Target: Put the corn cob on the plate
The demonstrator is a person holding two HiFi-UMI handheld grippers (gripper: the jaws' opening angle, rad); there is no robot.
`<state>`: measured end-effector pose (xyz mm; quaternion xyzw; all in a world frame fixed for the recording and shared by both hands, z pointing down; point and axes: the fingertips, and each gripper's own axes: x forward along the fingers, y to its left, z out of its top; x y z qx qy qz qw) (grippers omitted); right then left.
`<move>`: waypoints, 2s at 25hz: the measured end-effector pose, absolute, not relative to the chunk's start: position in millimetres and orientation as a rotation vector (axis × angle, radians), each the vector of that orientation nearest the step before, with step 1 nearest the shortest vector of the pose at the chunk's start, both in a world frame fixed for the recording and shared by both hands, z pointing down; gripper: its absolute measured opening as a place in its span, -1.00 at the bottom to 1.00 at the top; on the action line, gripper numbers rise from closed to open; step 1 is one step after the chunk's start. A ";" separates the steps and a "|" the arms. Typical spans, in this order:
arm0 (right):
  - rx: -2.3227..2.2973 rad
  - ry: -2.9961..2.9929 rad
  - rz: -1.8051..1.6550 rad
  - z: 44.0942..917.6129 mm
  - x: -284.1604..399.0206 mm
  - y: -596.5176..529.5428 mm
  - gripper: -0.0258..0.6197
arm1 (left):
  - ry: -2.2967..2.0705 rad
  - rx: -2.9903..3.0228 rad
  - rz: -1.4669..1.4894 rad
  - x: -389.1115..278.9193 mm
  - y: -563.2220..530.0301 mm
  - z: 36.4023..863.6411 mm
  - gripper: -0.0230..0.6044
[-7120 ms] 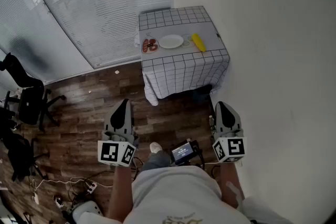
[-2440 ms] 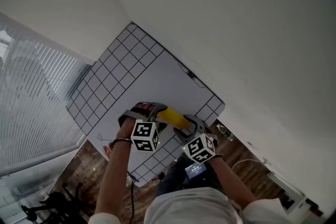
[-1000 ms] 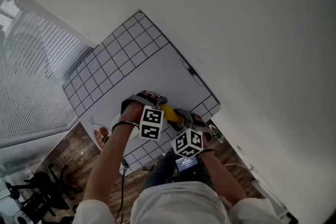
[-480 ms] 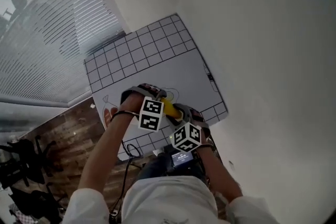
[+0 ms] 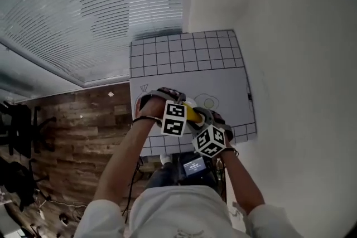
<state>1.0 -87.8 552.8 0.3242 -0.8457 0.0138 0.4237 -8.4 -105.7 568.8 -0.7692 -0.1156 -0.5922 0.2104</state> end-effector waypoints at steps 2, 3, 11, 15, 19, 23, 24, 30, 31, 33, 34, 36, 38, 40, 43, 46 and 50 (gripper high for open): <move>0.750 -2.120 -0.001 549.0 -10.4 -88.3 -0.24 | -0.257 -2.181 -1.650 -20.5 -105.2 564.3 -0.02; 0.722 -2.124 -0.015 547.4 -16.0 -88.4 -0.24 | -0.229 -2.203 -1.650 -26.2 -104.9 562.3 -0.02; 0.484 -2.155 -0.125 553.4 -46.5 -87.9 -0.24 | -0.013 -2.330 -1.719 -59.6 -101.3 568.1 -0.02; 0.373 -2.169 -0.117 566.1 -51.7 -85.3 -0.24 | 0.031 -2.385 -1.762 -65.8 -96.7 579.6 -0.03; 0.301 -2.153 -0.125 578.9 -45.0 -88.3 -0.24 | 0.054 -2.440 -1.787 -59.8 -98.3 594.6 -0.03; 0.241 -2.137 -0.138 590.4 -37.7 -93.6 -0.24 | 0.103 -2.471 -1.811 -53.6 -102.7 605.6 -0.03; 0.228 -2.135 -0.140 593.1 -35.6 -95.5 -0.24 | 0.113 -2.477 -1.820 -51.7 -104.3 608.2 -0.03; 0.162 -2.126 -0.149 612.3 -26.1 -106.8 -0.24 | 0.202 -2.484 -1.866 -43.3 -114.7 625.1 -0.03; 0.151 -2.122 -0.152 615.8 -23.9 -107.8 -0.24 | 0.214 -2.486 -1.874 -41.3 -115.6 628.3 -0.03; 0.128 -2.115 -0.161 622.3 -20.0 -109.1 -0.24 | 0.237 -2.493 -1.888 -37.8 -116.5 634.5 -0.03; 0.117 -2.113 -0.166 625.0 -18.6 -109.4 -0.24 | 0.249 -2.498 -1.895 -36.5 -116.5 637.2 -0.03; 0.099 -2.110 -0.180 629.1 -16.8 -109.8 -0.24 | 0.271 -2.502 -1.907 -34.9 -116.7 641.5 -0.03; 0.087 -2.111 -0.201 632.1 -15.4 -111.2 -0.24 | 0.297 -2.502 -1.914 -33.7 -118.0 644.4 -0.03; 0.077 -2.111 -0.225 634.8 -14.1 -112.8 -0.24 | 0.327 -2.496 -1.921 -32.8 -119.6 646.6 -0.03; 0.055 -2.113 -0.254 638.7 -14.5 -113.1 -0.24 | 0.361 -2.495 -1.932 -33.5 -119.2 650.6 -0.03; 0.032 -2.115 -0.260 642.8 -16.1 -111.5 -0.24 | 0.382 -2.506 -1.936 -35.2 -117.2 655.0 -0.03; 0.033 -2.119 -0.250 646.9 -15.0 -114.6 -0.24 | 0.392 -2.505 -1.935 -34.6 -120.1 657.4 -0.03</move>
